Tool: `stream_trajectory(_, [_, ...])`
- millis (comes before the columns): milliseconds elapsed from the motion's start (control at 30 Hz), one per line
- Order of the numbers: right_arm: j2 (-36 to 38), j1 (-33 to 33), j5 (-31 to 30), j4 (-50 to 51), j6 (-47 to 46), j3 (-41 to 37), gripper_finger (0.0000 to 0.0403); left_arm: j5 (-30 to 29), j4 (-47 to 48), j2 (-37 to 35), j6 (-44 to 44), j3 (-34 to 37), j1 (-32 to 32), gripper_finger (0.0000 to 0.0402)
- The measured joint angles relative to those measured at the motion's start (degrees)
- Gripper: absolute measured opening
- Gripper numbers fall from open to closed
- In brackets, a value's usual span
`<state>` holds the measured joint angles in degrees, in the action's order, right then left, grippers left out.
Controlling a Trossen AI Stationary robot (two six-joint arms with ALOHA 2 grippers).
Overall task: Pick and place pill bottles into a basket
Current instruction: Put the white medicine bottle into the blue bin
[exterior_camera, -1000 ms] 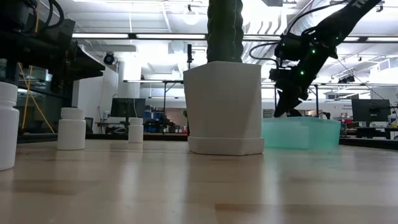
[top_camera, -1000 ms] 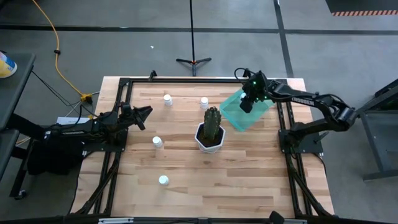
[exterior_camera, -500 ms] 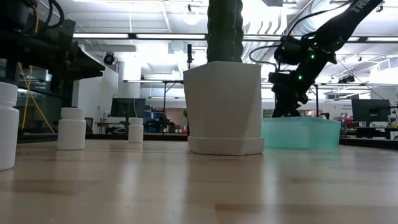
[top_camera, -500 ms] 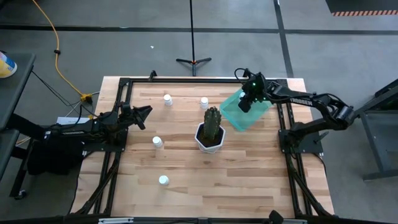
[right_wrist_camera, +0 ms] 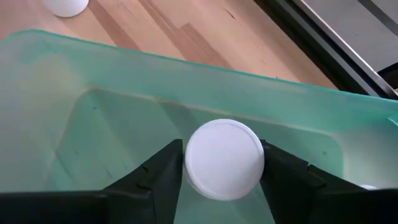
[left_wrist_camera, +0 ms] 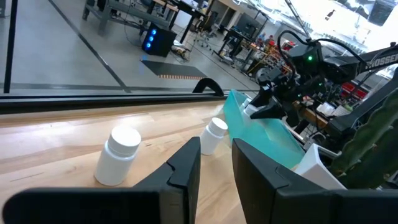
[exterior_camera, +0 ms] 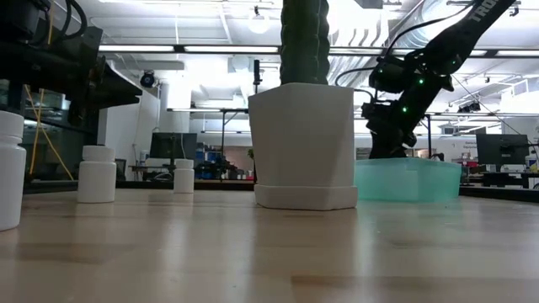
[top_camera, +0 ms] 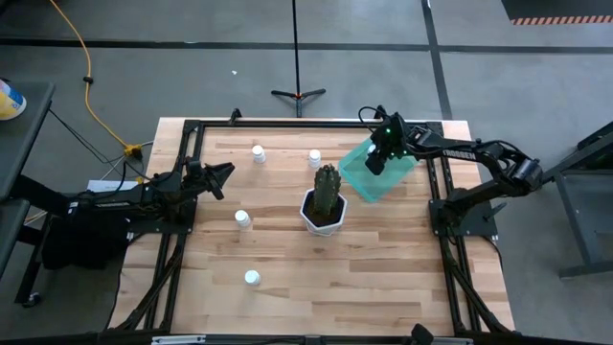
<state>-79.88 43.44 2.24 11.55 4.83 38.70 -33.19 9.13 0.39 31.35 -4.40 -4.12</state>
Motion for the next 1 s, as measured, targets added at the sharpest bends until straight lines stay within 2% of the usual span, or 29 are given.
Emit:
stream_trajectory(267, [0.01,0.0,0.24,0.42,-2.14,0.61,0.023,0.02,0.0,0.01,-0.94,0.0,0.01,0.0126])
stream_trajectory(433, [2.84,-0.11,2.4,2.84,-3.11,6.49,0.0235,0.02,-0.02,-0.01,-0.95,0.0,0.01,0.0126])
stream_trajectory(600, [6.88,-0.09,3.75,8.16,0.66,16.18,0.0219,0.04,-0.01,0.01,-1.08,0.0,0.01,0.0127])
stream_trajectory(800, [10.6,-0.79,16.05,10.42,-3.09,28.23,0.0192,0.07,-0.02,0.01,-1.08,0.0,0.0,0.0126])
stream_trajectory(900, [13.19,-4.28,14.96,10.49,-4.81,32.19,0.018,0.09,-0.02,-0.01,-1.08,0.0,0.01,0.0127])
stream_trajectory(1000, [17.47,-10.23,10.06,10.44,-4.59,33.73,0.0167,0.26,-0.02,-0.01,-1.08,0.0,0.01,0.0126])
